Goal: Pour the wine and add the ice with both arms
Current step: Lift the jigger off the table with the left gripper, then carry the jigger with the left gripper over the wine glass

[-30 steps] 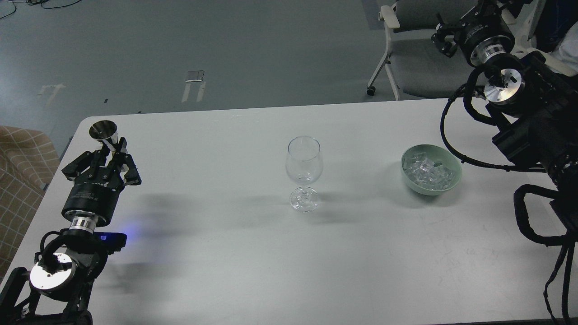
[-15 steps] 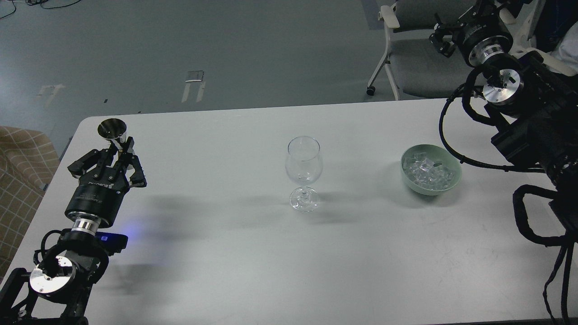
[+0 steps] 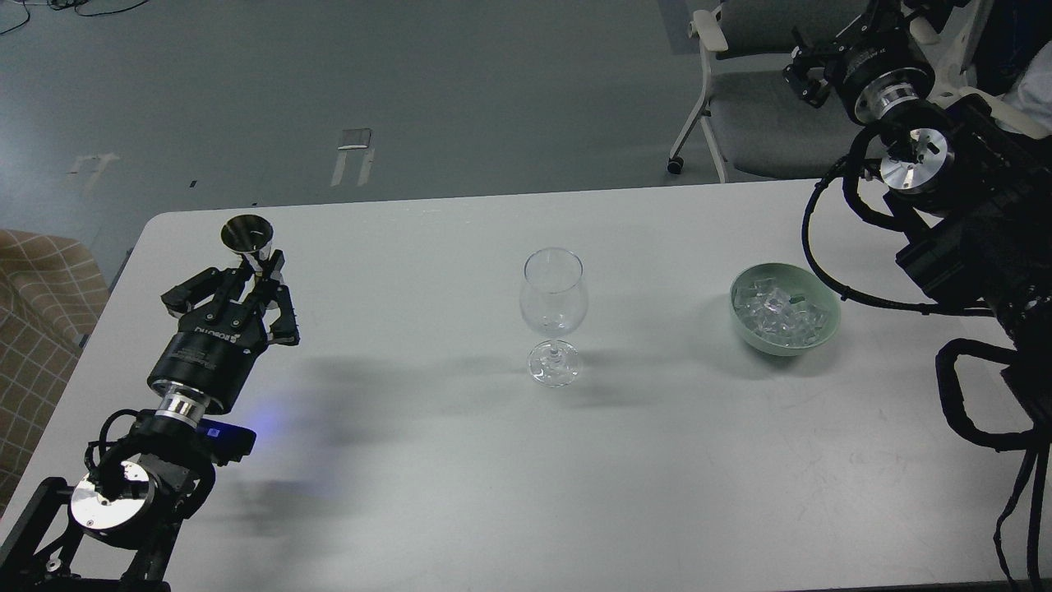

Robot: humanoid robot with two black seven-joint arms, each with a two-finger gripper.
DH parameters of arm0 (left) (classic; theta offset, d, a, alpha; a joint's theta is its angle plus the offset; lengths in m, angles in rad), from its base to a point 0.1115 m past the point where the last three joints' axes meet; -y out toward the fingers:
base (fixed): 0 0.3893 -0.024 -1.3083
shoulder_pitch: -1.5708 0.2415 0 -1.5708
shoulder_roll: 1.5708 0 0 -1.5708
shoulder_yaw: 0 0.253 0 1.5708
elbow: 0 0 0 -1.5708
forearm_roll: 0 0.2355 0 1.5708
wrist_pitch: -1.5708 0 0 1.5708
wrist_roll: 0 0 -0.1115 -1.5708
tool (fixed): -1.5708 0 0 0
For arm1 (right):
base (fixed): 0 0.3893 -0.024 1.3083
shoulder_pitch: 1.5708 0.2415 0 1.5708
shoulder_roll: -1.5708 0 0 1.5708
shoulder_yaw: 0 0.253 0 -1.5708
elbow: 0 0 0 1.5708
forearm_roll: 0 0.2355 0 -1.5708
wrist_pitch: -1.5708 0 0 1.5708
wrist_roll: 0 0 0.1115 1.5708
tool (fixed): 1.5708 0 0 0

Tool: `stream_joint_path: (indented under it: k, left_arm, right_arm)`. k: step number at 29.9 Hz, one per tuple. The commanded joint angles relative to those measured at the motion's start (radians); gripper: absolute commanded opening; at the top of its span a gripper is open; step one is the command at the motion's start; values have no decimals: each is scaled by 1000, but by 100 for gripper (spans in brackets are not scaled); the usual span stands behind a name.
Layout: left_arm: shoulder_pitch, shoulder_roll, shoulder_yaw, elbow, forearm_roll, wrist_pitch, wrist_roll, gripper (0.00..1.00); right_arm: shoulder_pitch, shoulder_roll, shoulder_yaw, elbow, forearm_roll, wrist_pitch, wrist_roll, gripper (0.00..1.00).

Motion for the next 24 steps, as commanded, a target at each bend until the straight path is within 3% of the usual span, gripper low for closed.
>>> stream_joint_path:
  k: [1, 11, 18, 24]
  left_arm:
    - [-48, -15, 66, 3, 0, 13, 2, 0]
    - [-145, -98, 88, 15, 1, 96, 10, 0]
    - [-154, -101, 148, 4, 1, 134, 77, 0]
    - [-176, -105, 191, 6, 3, 139, 79, 0]
  right_arm:
    - [-1, -1, -2, 0, 0, 0, 0, 100]
    - [-10, -2, -2, 2, 0, 1, 0, 100]
    - [-29, 1, -2, 2, 2, 3, 2, 100]
    - [-41, -1, 0, 2, 1, 3, 2, 100]
